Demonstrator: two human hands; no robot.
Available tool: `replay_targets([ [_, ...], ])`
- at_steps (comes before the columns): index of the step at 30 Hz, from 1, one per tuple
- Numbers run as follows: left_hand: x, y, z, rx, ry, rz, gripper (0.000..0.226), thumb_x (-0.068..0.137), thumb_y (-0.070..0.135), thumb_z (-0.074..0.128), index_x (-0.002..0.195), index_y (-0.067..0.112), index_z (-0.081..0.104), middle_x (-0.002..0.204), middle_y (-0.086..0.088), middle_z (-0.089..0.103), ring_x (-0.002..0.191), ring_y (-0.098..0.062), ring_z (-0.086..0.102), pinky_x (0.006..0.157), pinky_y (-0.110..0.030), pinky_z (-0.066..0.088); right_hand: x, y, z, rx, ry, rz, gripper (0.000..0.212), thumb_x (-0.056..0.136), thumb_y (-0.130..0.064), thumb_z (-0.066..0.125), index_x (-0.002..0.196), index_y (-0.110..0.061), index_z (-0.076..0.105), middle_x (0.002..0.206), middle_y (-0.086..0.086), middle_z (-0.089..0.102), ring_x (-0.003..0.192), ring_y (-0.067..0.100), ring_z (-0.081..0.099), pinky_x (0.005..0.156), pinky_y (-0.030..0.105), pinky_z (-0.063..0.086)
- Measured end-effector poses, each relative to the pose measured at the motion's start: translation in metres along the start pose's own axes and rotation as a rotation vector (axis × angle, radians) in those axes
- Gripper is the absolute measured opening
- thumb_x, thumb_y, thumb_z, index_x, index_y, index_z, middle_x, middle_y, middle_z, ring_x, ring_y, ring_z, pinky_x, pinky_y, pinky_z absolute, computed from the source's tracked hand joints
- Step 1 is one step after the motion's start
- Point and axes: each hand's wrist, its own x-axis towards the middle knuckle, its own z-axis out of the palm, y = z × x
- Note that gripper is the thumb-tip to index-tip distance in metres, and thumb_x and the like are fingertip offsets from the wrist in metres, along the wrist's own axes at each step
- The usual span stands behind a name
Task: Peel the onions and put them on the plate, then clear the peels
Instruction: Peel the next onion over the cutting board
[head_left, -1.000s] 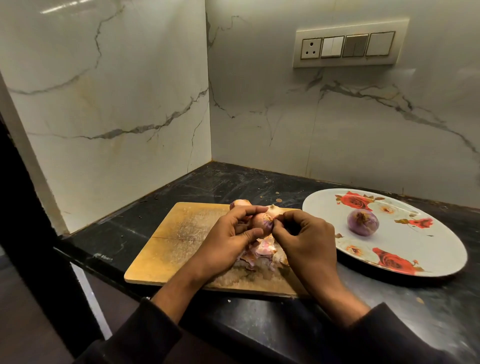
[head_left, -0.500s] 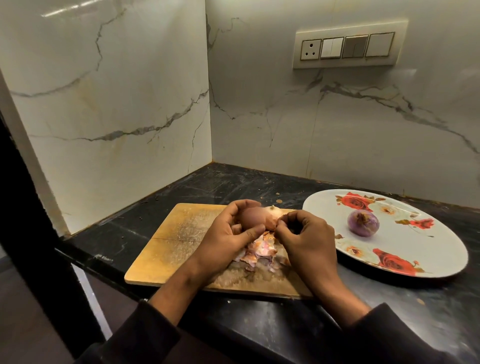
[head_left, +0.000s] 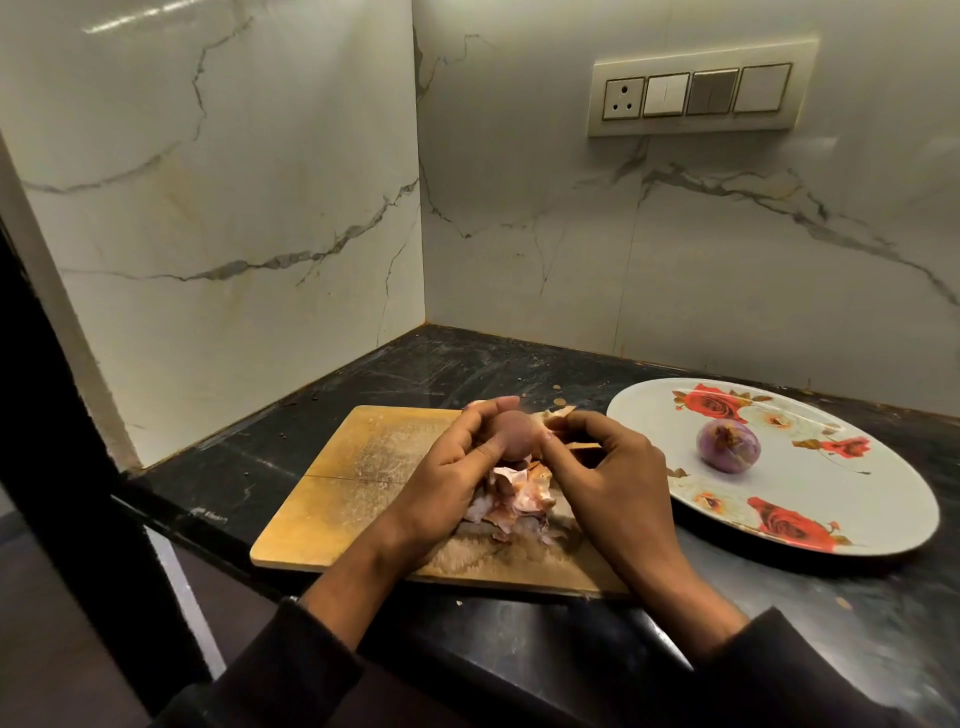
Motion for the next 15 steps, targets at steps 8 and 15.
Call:
replay_targets([
  [8, -0.0002, -0.0018, -0.0010, 0.105, -0.029, 0.009, 0.037, 0.103, 0.010, 0.048, 0.137, 0.020, 0.056, 0.133, -0.010, 0.062, 0.117, -0.027, 0.066, 0.101, -0.048, 0.053, -0.0024, -0.0049, -0.0027, 0.076, 0.000, -0.115, 0.034, 0.085, -0.012, 0.080, 0.087, -0.044, 0.072, 0.076, -0.022, 0.073, 0.073, -0.002, 0.071, 0.065, 0.014, 0.055],
  [15, -0.0014, -0.0005, -0.0001, 0.211, -0.005, 0.036, 0.035, 0.101, 0.006, 0.053, 0.135, 0.015, 0.057, 0.127, -0.005, 0.065, 0.107, -0.027, 0.070, 0.096, -0.058, 0.053, -0.0023, -0.0071, -0.0050, -0.040, -0.013, -0.143, 0.008, 0.084, -0.015, 0.081, 0.087, -0.023, 0.081, 0.068, -0.023, 0.068, 0.068, -0.005, 0.069, 0.058, 0.006, 0.047],
])
